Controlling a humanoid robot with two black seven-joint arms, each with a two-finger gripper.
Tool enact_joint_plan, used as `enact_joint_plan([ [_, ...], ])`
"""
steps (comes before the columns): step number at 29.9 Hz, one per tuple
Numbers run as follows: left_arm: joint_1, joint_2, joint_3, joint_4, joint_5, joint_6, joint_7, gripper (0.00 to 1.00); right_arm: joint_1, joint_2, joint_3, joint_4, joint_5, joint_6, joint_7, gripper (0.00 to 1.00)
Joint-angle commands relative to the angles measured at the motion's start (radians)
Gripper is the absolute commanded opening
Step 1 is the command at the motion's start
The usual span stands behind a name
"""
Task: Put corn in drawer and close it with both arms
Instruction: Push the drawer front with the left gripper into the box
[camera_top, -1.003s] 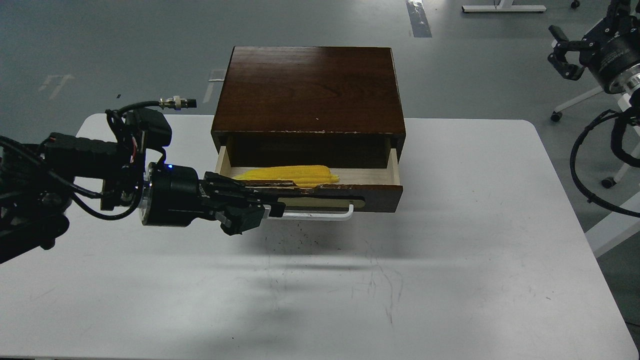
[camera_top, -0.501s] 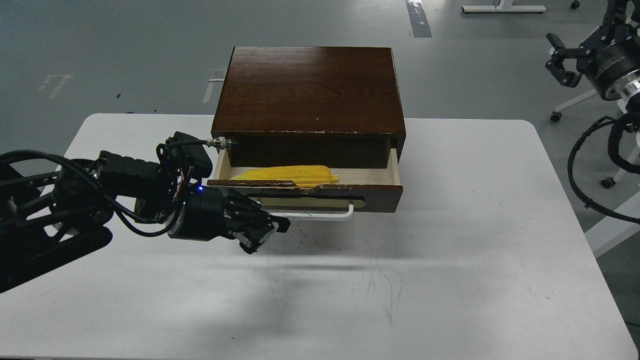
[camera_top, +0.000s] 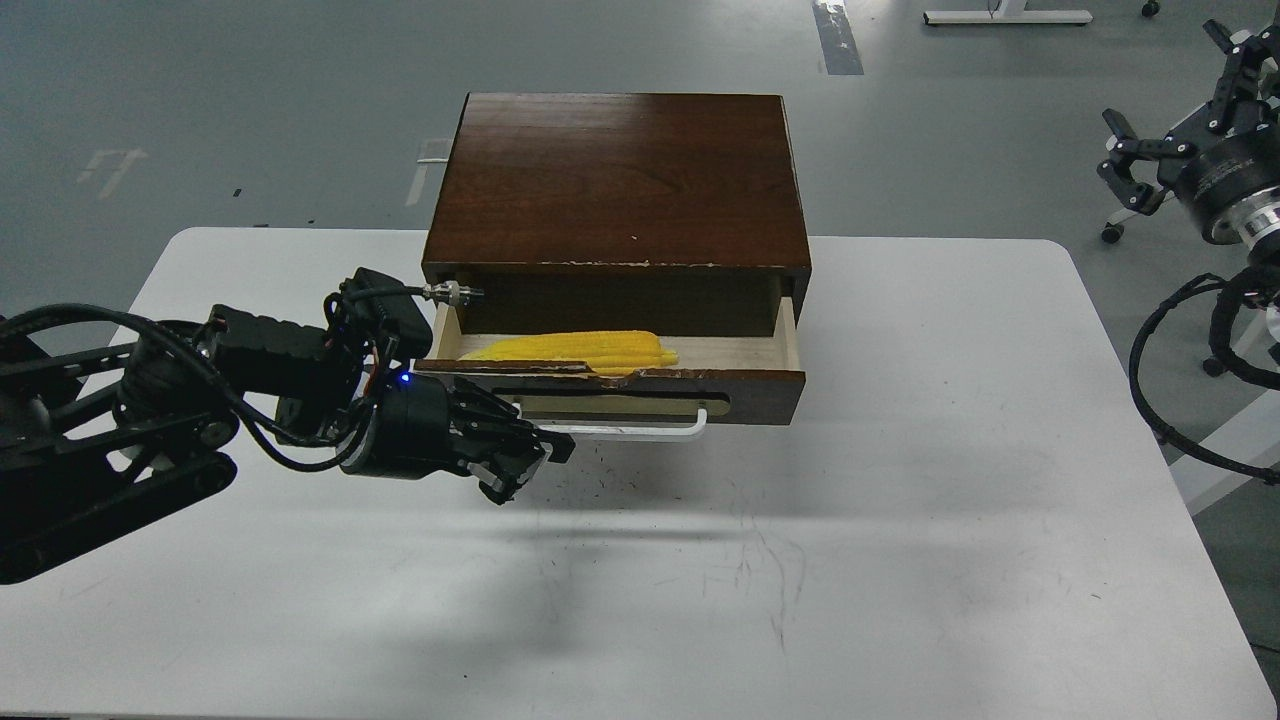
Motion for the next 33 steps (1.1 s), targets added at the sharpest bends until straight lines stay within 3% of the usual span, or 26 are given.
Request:
enact_joint_plan([
  [1, -0.001, 0.002, -0.001, 0.015, 0.0, 0.0, 0.0, 0.0, 0.001, 0.0, 0.001, 0.001, 0.0, -0.003, 0.0, 0.98],
  [33, -0.044, -0.034, -0.013, 0.172, -0.018, 0.0, -0.003, 0.0, 0.002, -0.001, 0.015, -0.013, -0.002, 0.003, 0.003, 0.98],
])
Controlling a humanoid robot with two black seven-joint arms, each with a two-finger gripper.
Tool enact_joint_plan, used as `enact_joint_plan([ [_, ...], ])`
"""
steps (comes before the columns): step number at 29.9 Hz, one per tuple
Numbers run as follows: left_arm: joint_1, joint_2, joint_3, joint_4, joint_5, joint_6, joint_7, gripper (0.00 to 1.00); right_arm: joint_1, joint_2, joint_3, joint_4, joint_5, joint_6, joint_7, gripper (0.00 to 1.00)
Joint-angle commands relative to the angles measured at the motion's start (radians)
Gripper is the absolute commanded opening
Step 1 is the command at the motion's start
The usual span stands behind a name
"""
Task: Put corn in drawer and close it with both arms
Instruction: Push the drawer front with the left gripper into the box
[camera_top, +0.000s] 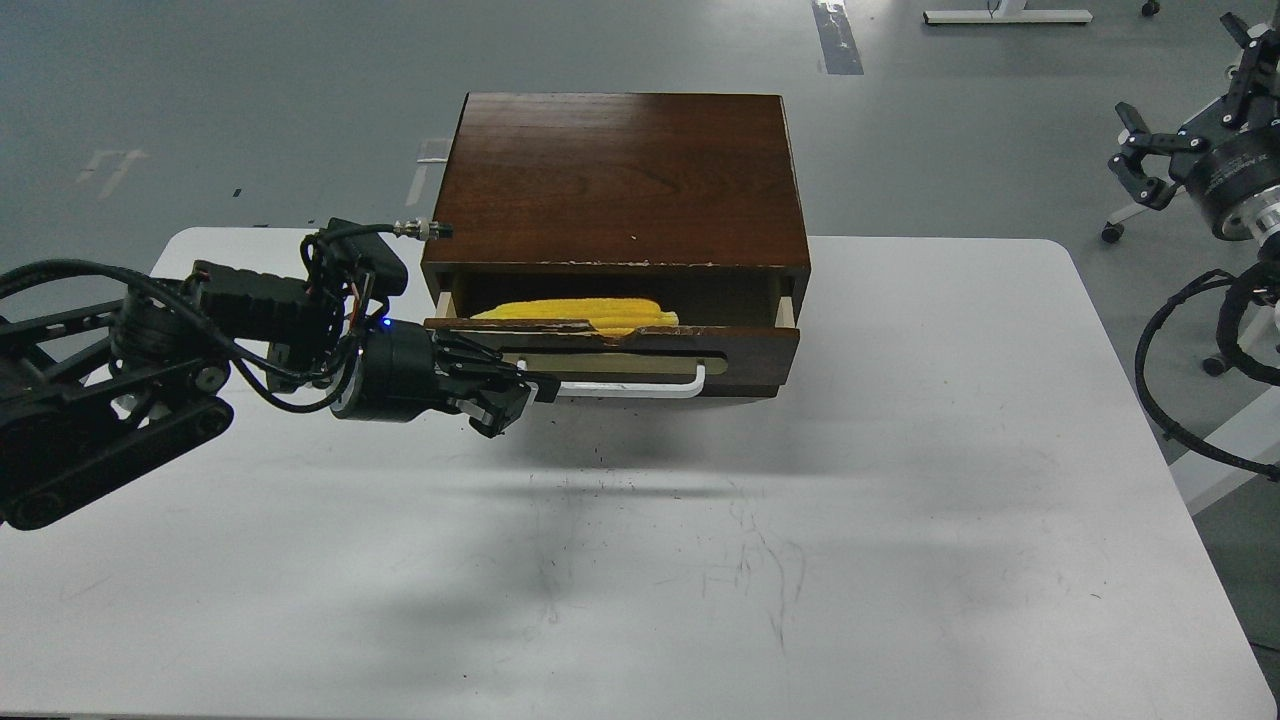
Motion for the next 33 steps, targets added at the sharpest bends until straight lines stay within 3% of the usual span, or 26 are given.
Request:
enact_joint_plan([
  [1, -0.002, -0.001, 0.0, 0.004, -0.001, 0.0, 0.002, 0.0, 0.001, 0.0, 0.0, 0.0, 0.0, 0.0, 0.0, 0.98],
  [33, -0.059, -0.105, 0.0, 0.136, 0.001, 0.0, 0.002, 0.0, 0.001, -0.015, 0.031, 0.005, 0.002, 0.0, -0.002, 0.98],
])
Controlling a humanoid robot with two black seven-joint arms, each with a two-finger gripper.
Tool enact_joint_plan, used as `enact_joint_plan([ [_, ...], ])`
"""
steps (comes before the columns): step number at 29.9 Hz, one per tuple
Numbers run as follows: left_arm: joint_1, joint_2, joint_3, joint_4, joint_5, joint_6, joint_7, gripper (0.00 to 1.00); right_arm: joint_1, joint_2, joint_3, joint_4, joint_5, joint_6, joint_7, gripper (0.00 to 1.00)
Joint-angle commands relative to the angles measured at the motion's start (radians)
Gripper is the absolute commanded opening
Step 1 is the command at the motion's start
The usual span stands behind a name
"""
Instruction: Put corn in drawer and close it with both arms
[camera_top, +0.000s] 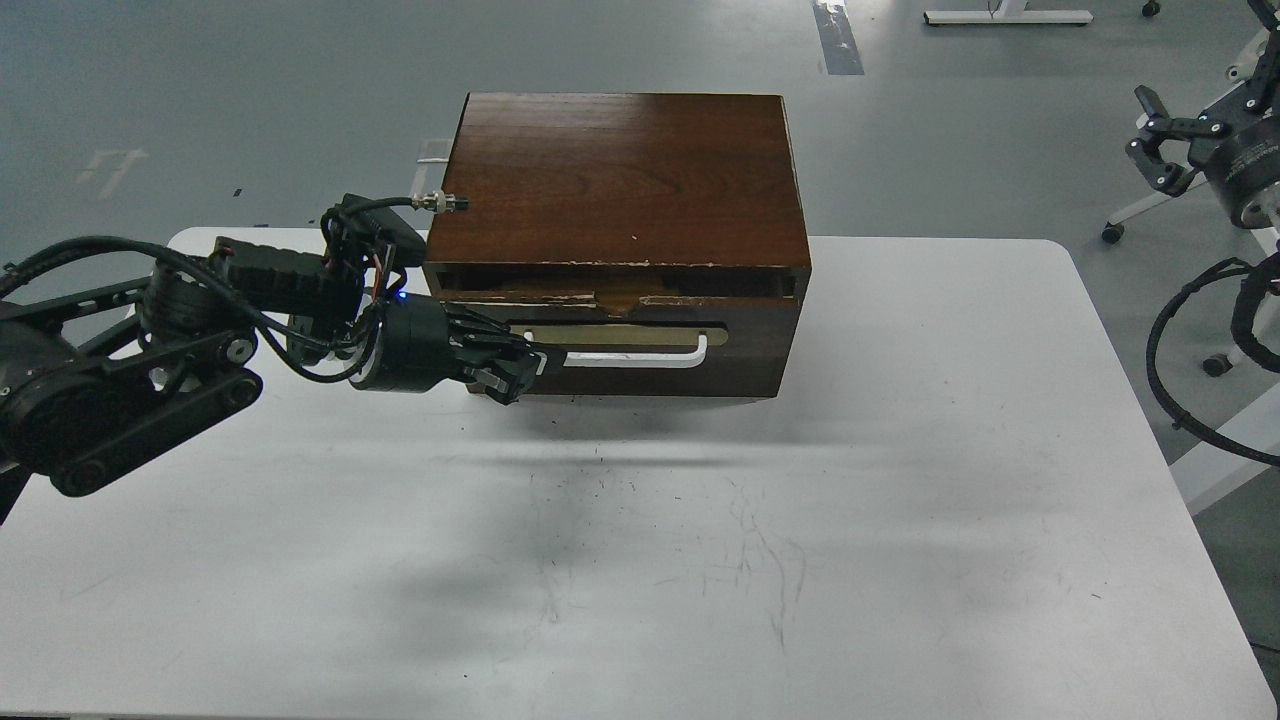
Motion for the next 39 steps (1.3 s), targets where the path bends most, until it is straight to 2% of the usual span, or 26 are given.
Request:
enact_joint_plan([
  [1, -0.008, -0.016, 0.0, 0.013, -0.002, 0.0, 0.001, 0.0, -0.001, 0.0, 0.004, 0.003, 0.001, -0.002, 0.002, 0.98],
  [21, -0.033, -0.032, 0.0, 0.091, -0.034, 0.0, -0.004, 0.0, 0.002, 0.0, 0.027, 0.0, 0.001, -0.001, 0.0, 0.98],
  [39, -0.05, -0.038, 0.003, 0.083, -0.054, 0.0, -0.007, 0.0, 0.004, -0.005, 0.027, 0.0, 0.001, -0.001, 0.0, 0.98],
])
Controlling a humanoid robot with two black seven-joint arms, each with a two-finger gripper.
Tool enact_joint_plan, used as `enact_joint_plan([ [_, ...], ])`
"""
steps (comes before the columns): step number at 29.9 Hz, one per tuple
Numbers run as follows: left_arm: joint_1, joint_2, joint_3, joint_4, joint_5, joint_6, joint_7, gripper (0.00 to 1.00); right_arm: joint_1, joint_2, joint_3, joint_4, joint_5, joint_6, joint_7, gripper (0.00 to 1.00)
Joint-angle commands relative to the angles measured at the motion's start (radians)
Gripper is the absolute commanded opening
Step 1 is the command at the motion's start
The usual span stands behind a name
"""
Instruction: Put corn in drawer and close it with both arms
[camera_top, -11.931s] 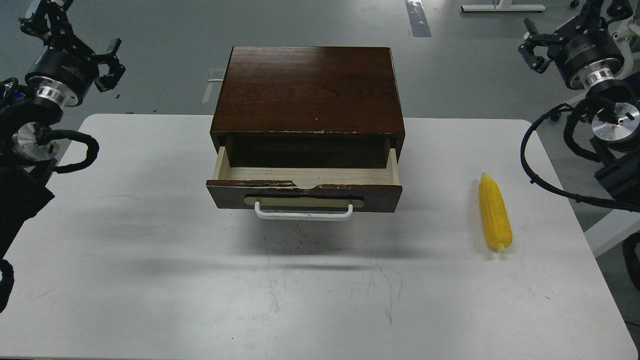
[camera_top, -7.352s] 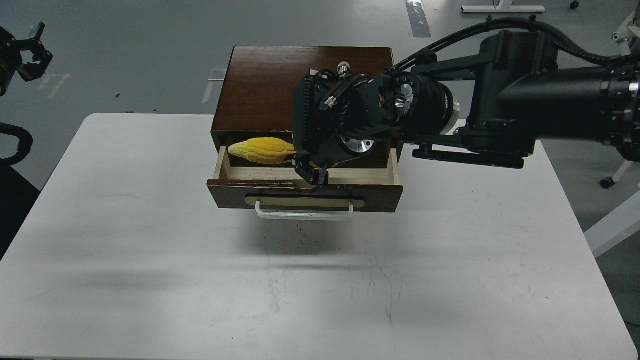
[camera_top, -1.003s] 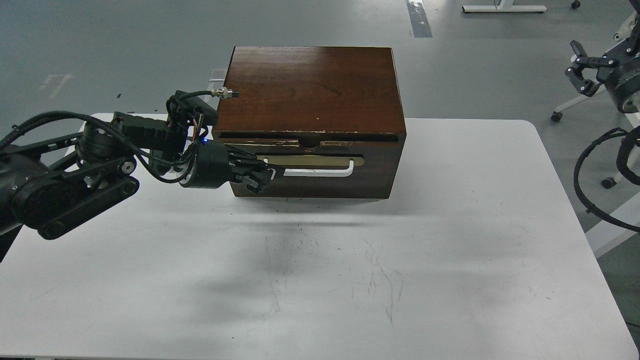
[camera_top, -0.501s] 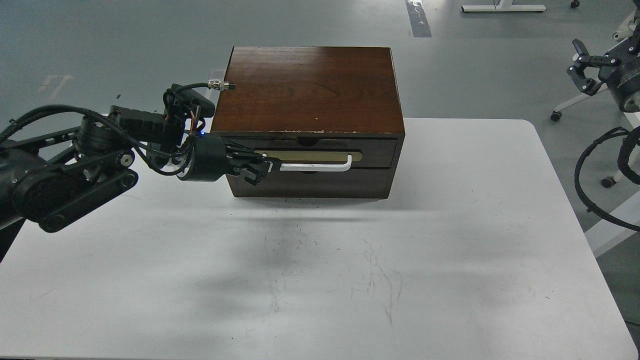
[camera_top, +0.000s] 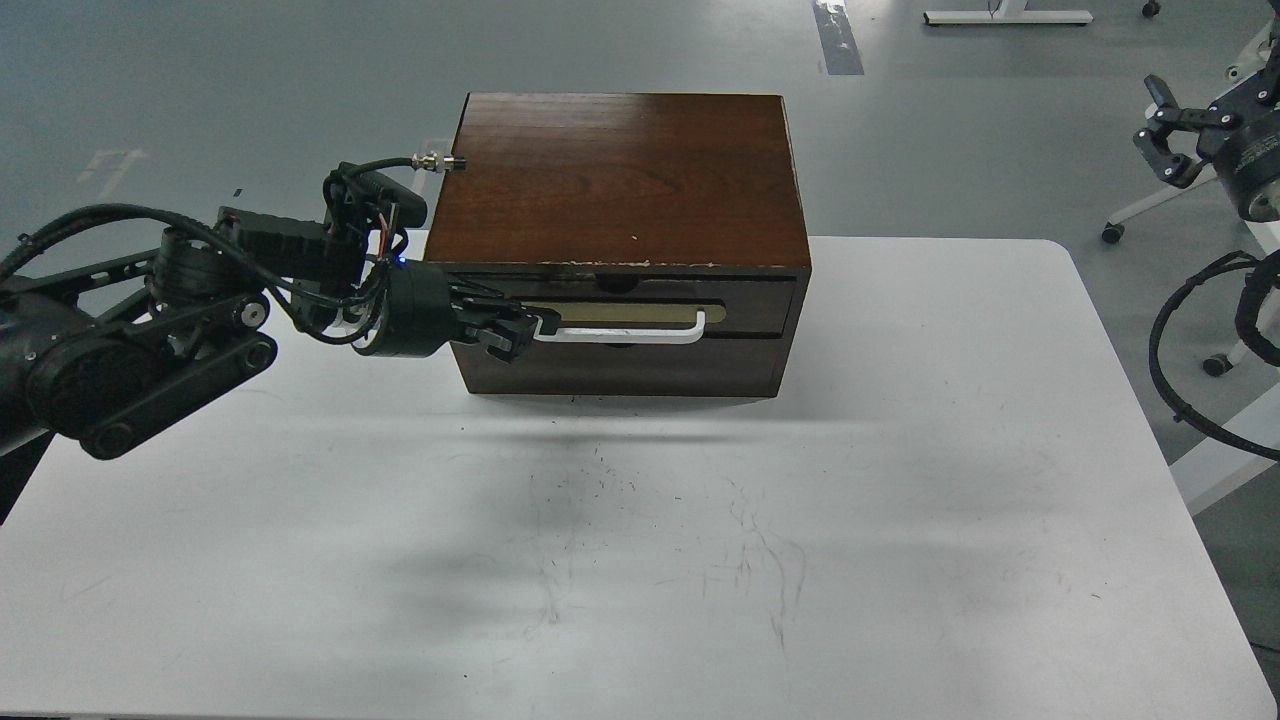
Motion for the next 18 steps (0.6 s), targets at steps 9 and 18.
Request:
enact_joint_plan([
  [9, -0.082, 0.083, -0.028, -0.008, -0.457, 0.0, -0.035, 0.12, 0.003, -0.003, 0.016, 0.0, -0.002, 0.003, 0.005, 0.99],
  [18, -0.079, 0.175, -0.074, 0.04, -1.268, 0.0, -0.03, 0.95, 0.008, -0.008, 0.017, -0.005, -0.003, -0.003, 0.009, 1.0],
])
